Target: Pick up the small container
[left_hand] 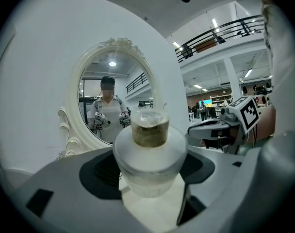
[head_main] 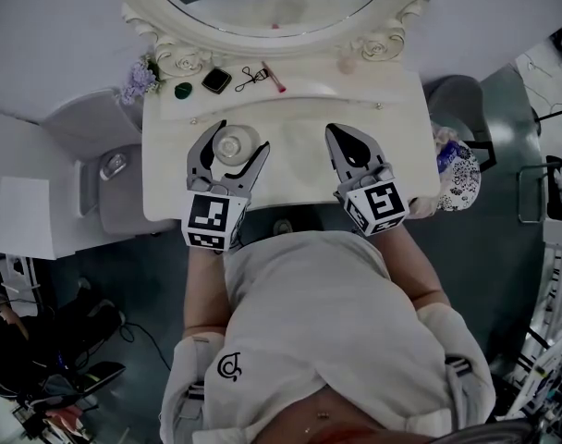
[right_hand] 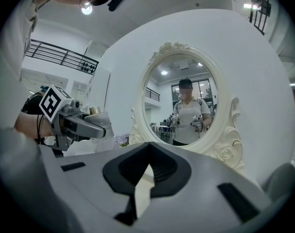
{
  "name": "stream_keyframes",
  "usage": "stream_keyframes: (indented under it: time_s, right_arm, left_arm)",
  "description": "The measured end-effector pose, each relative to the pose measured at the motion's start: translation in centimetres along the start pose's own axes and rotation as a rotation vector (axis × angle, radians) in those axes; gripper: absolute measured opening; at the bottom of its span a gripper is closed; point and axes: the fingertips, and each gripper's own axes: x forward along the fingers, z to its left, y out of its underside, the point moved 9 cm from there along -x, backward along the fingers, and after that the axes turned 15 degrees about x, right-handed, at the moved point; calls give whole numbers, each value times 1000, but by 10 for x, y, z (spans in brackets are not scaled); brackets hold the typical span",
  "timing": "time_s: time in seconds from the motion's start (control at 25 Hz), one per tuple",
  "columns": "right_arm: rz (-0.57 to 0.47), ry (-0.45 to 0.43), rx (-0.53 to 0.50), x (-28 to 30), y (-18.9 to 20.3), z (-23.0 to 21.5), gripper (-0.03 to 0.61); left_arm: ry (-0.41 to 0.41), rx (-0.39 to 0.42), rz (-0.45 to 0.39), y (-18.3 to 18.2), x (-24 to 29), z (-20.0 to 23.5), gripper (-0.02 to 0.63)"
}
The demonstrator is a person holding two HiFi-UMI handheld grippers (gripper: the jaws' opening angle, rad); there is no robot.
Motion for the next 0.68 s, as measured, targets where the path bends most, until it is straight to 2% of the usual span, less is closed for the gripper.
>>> stream_keyframes:
  time_s: [0.68]
  right_arm:
    - [-2,-20,-32,8,-9,4,5]
  left_arm:
    - [-5,-31,-16,2,3,-1,348]
